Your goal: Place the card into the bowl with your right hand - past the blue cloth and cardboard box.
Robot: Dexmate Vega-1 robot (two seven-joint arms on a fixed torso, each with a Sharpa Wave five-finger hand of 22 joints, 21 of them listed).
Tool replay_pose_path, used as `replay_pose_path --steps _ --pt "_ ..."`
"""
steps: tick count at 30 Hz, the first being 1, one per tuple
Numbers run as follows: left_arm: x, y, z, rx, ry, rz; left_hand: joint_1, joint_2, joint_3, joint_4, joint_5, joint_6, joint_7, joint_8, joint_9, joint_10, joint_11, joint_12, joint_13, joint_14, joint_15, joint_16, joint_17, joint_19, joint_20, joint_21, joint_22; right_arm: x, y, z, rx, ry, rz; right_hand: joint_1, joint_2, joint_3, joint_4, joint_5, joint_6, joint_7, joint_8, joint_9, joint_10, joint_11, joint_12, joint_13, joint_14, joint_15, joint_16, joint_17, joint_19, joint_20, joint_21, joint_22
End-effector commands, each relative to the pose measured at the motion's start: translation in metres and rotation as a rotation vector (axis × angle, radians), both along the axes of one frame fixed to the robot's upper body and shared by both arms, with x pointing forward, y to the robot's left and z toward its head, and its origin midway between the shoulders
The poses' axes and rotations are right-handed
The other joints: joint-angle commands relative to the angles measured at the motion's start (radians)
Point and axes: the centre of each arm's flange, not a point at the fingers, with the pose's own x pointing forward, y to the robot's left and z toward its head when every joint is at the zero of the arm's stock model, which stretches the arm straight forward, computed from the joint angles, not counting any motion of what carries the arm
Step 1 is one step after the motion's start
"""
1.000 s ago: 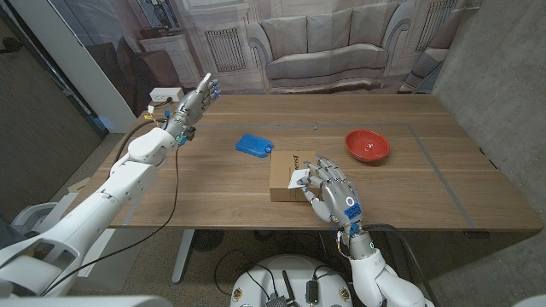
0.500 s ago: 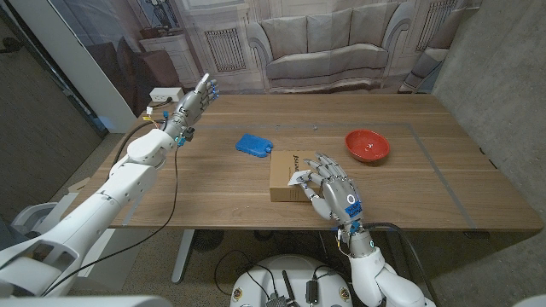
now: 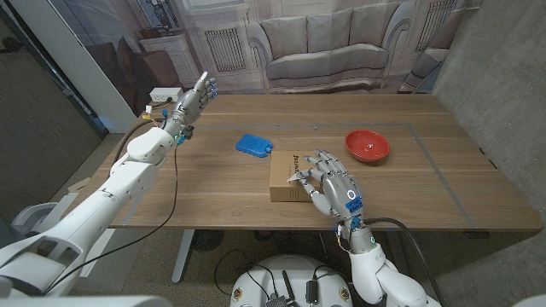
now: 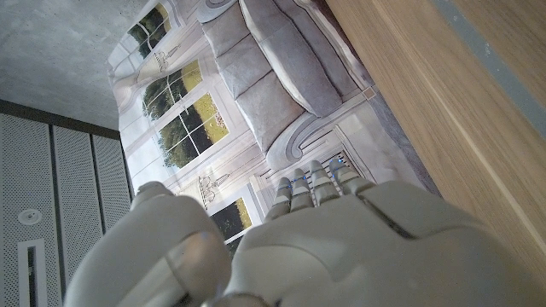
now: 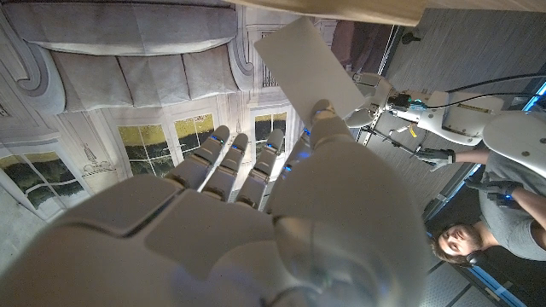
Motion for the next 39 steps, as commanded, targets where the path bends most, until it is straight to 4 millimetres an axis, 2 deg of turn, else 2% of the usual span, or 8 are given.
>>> replay_pose_path --steps 1,9,24,39 --pt "0.003 -0.002 0.007 0.003 -0.008 -0.001 0.008 -0.002 -0.009 0.001 -0.002 0.001 0.003 0.003 0.004 -0.002 -0.002 0.002 0.006 -0.007 -0.001 0.006 0.004 -0.009 -0.026 0.003 0.006 -0.007 0.001 0.015 -0.025 -0.005 -0.008 0.003 -0.001 -0.002 -0.004 -0.004 0.013 0.005 0.005 -0.002 0.012 -0.003 0.008 0.003 0.012 -0.111 0.005 0.002 0.008 -0.094 0.003 0.003" --pt "0.003 0.001 0.007 0.007 0.002 0.009 0.009 -0.001 -0.01 0.001 -0.003 0.002 0.004 0.004 0.004 -0.001 -0.002 0.003 0.006 -0.006 0.001 0.006 0.004 0.004 -0.035 0.008 0.006 -0.01 0.001 0.026 -0.051 -0.001 -0.019 0.003 -0.003 -0.004 -0.004 -0.004 0.017 0.003 0.009 -0.004 0.016 0.0 0.009 0.003 0.02 -0.113 0.005 0.002 0.013 -0.093 0.004 0.003" --pt "0.002 0.009 0.006 -0.004 0.0 0.021 0.011 0.0 -0.011 0.0 -0.003 0.003 0.006 0.004 0.004 0.001 0.002 0.003 0.006 -0.004 0.003 0.006 0.004 0.006 -0.035 0.008 0.006 -0.017 0.001 0.044 -0.078 0.035 -0.04 -0.003 -0.005 -0.009 -0.003 -0.003 0.016 0.002 0.019 0.0 0.016 0.0 0.007 0.004 0.031 -0.12 0.002 0.001 0.036 -0.096 0.01 0.002" --pt "0.014 0.009 0.0 -0.009 0.019 -0.004 0.013 0.0 -0.012 -0.001 -0.003 0.003 0.006 0.004 0.004 -0.001 0.003 0.003 0.006 -0.004 0.004 0.006 0.004 0.004 -0.033 0.007 0.007 -0.024 0.003 0.068 -0.072 0.131 -0.106 -0.004 -0.003 -0.012 -0.003 -0.001 0.005 0.003 0.025 0.009 0.006 0.003 0.0 0.003 0.024 -0.123 -0.009 -0.002 0.039 -0.101 0.008 0.0"
